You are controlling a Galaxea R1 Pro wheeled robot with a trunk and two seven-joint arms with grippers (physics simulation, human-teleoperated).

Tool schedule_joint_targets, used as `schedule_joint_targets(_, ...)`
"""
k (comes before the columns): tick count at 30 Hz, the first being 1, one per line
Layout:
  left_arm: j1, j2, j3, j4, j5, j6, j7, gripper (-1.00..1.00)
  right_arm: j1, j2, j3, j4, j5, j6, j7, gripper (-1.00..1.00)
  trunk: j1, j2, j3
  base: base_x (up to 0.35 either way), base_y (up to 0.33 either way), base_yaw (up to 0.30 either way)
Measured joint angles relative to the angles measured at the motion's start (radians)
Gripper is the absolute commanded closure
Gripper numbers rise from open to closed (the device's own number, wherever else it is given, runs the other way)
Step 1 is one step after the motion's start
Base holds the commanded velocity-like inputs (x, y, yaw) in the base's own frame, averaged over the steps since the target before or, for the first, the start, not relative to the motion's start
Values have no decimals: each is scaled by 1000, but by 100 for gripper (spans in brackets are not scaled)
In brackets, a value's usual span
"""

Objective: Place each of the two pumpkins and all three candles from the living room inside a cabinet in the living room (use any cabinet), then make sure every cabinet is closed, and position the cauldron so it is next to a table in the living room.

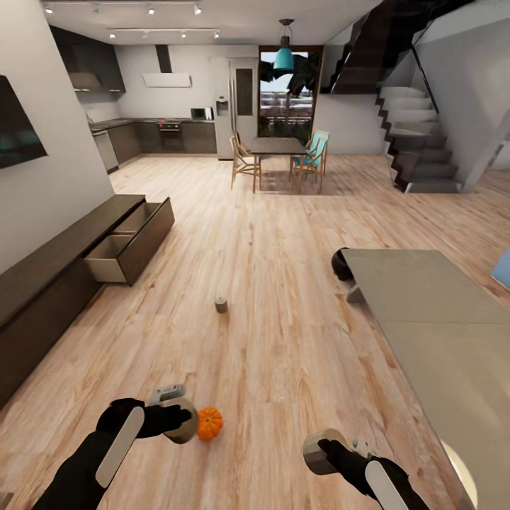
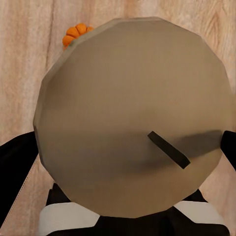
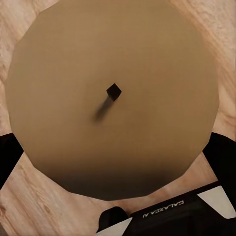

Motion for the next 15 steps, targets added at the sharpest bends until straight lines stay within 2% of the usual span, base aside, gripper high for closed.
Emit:
schedule_joint_targets(3,0,0,0,1,-2,0,1,100,0,0,0,0,0,0,0,100,0,0,-1,-3,102,-1)
schedule_joint_targets(6,0,0,-1,0,-2,-1,1,100,0,0,-1,0,-1,0,0,100,0,0,-2,27,-34,-5)
schedule_joint_targets(12,0,0,-1,7,-1,-2,2,100,0,1,-2,-1,1,0,-2,100,0,0,-10,87,-222,-62)
schedule_joint_targets(15,0,0,0,8,-2,-2,3,100,0,-1,-2,-1,2,-25,-3,100,0,0,-14,123,-173,-15)
